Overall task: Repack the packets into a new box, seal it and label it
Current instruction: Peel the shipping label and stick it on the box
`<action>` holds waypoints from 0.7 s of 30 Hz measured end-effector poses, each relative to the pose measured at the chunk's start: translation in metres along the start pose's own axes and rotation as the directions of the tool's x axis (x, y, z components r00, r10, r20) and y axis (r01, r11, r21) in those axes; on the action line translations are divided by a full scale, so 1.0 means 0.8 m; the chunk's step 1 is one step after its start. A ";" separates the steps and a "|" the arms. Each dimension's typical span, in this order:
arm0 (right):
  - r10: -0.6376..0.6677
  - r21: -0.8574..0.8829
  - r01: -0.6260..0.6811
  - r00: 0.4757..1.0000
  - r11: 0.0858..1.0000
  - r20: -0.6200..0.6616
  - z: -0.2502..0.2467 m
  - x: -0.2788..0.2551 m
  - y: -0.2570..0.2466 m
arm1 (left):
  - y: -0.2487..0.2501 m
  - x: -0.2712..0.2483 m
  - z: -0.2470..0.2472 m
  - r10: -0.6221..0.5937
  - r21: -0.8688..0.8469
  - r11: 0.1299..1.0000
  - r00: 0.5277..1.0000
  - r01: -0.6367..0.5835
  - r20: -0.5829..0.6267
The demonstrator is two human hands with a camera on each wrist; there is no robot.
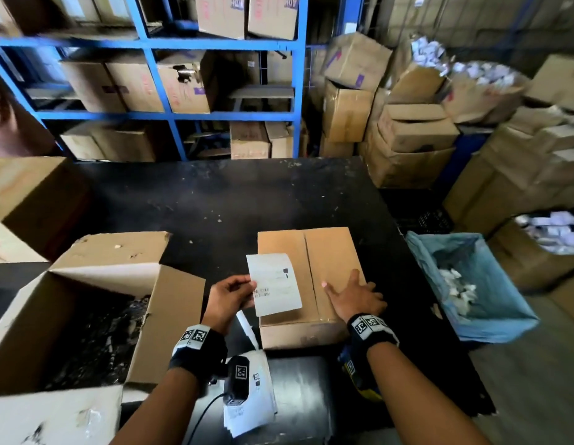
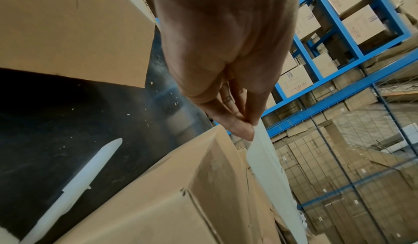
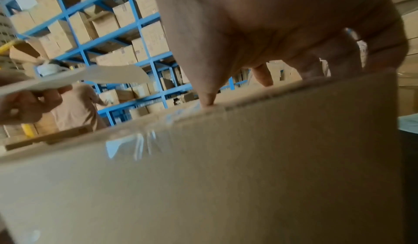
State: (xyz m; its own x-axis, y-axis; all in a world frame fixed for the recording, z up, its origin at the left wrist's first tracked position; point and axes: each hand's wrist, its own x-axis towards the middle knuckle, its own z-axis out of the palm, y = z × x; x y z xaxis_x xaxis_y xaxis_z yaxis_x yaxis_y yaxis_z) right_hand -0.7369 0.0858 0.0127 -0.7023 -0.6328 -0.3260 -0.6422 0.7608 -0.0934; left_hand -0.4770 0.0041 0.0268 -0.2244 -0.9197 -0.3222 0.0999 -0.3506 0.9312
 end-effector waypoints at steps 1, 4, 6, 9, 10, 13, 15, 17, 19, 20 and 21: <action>0.006 -0.010 -0.006 1.000 1.000 0.019 -0.004 -0.001 -0.002 | 0.001 0.000 0.002 0.002 0.015 1.000 1.000 -0.002 0.007; -0.113 0.016 0.115 0.990 0.993 -0.080 -0.016 -0.007 -0.013 | 0.004 -0.001 0.007 0.012 0.046 0.999 0.999 -0.014 0.043; -0.294 0.213 0.325 0.941 0.921 -0.167 -0.022 -0.010 -0.021 | 0.006 -0.001 0.012 0.017 0.051 0.998 0.998 -0.020 0.067; -0.429 0.699 0.308 0.903 0.646 -0.002 -0.039 -0.016 -0.037 | 0.005 0.001 0.018 0.017 0.055 0.998 0.997 -0.021 0.072; -0.435 0.799 0.210 0.898 0.563 0.071 -0.044 -0.015 -0.041 | 0.004 0.001 0.020 0.014 0.064 0.998 0.997 -0.019 0.072; -0.446 0.897 0.094 0.887 0.431 0.121 -0.052 -0.009 -0.044 | 0.000 0.005 0.024 0.002 0.091 0.996 0.998 -0.007 0.057; -0.465 0.908 0.095 0.877 0.408 0.117 -0.054 -0.005 -0.043 | 0.000 0.006 0.025 -0.003 0.092 0.996 0.999 0.000 0.042; -0.476 0.906 0.108 0.872 0.409 0.111 -0.054 -0.001 -0.044 | 0.000 0.009 0.027 -0.004 0.097 0.995 1.000 0.001 0.025; -0.480 0.907 0.119 0.872 0.405 0.100 -0.054 0.000 -0.047 | 0.001 0.012 0.028 -0.003 0.125 0.992 1.000 0.001 0.011; -0.478 0.905 0.129 0.874 0.405 0.089 -0.054 0.002 -0.050 | 0.002 0.015 0.029 0.002 0.146 0.989 1.000 -0.002 0.002; -0.472 0.902 0.140 0.878 0.409 0.078 -0.053 0.003 -0.054 | 0.002 0.018 0.028 0.002 0.165 0.986 1.000 -0.001 -0.008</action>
State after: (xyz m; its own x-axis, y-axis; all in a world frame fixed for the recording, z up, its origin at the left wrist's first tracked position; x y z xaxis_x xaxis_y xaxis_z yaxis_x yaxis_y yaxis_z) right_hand -0.7240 0.0454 0.0556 -0.2899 -0.9036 -0.3152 -0.0837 0.3520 -0.9322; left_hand -0.5021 -0.0054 0.0275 -0.2164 -0.9218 -0.3217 -0.0614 -0.3160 0.9468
